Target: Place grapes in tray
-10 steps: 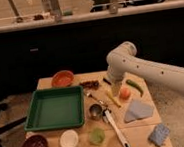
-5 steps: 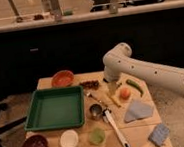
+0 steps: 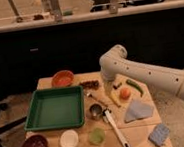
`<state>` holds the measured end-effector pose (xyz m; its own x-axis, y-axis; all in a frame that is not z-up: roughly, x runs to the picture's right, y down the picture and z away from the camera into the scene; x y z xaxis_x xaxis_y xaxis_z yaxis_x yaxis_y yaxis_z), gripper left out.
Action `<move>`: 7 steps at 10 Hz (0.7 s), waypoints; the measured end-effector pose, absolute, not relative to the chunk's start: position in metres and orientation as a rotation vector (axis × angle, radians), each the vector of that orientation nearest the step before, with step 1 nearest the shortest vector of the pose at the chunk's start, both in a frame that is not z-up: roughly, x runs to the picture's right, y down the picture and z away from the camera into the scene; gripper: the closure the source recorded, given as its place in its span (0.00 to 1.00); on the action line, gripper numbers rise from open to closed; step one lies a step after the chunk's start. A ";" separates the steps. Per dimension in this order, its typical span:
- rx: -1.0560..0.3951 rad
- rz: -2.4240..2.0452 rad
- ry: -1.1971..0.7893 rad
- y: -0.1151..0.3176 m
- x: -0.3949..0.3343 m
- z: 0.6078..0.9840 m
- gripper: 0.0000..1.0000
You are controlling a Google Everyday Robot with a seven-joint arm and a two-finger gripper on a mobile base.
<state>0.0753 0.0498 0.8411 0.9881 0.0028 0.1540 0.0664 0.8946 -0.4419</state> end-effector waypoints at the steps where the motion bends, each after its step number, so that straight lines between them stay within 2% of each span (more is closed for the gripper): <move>1: -0.468 -0.036 -0.158 0.051 0.069 0.845 0.20; 7: -0.509 -0.051 -0.229 0.055 0.031 0.877 0.20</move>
<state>0.0313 0.0547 0.8774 0.9731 0.0088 0.2302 0.1049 0.8728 -0.4767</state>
